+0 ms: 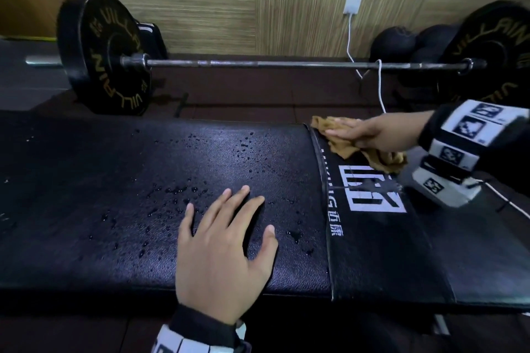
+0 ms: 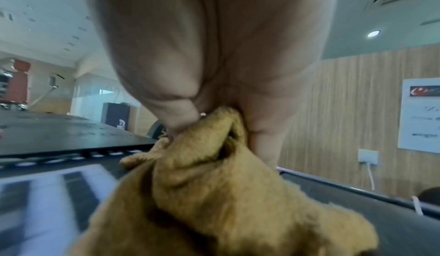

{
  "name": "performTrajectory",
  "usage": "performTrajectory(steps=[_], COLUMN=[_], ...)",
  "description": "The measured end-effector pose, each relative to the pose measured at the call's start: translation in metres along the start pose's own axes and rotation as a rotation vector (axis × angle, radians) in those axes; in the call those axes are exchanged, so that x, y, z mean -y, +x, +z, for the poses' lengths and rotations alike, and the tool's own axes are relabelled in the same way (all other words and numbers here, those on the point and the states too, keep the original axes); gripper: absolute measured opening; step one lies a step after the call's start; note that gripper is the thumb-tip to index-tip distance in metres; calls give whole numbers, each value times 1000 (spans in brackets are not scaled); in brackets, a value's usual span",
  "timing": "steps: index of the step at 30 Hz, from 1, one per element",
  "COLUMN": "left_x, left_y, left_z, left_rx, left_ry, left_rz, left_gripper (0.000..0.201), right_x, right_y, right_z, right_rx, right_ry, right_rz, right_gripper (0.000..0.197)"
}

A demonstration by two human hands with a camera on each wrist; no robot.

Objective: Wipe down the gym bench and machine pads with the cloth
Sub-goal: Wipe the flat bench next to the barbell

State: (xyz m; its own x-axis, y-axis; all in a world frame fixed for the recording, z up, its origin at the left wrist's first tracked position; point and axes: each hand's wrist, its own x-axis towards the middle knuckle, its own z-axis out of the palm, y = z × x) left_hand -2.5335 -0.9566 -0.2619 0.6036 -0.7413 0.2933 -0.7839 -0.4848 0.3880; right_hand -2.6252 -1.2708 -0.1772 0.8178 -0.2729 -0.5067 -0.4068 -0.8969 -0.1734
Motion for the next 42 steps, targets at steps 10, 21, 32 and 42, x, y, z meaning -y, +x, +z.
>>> performTrajectory(steps=[10, 21, 32, 42], left_x=[0, 3, 16, 57], left_y=[0, -3, -5, -10], left_z=[-2, -2, -25, -43], left_rx=[9, 5, 193, 116], left_ry=[2, 36, 36, 210], left_rz=[-9, 7, 55, -78], left_gripper=[42, 44, 58, 57], right_x=[60, 81, 129, 171], right_y=[47, -61, -123, -43], right_z=[-9, 59, 139, 140], right_rx=[-58, -75, -389, -773], right_ry=[7, -9, 138, 242], right_rz=[-29, -49, 234, 426], right_gripper=[61, 59, 54, 57])
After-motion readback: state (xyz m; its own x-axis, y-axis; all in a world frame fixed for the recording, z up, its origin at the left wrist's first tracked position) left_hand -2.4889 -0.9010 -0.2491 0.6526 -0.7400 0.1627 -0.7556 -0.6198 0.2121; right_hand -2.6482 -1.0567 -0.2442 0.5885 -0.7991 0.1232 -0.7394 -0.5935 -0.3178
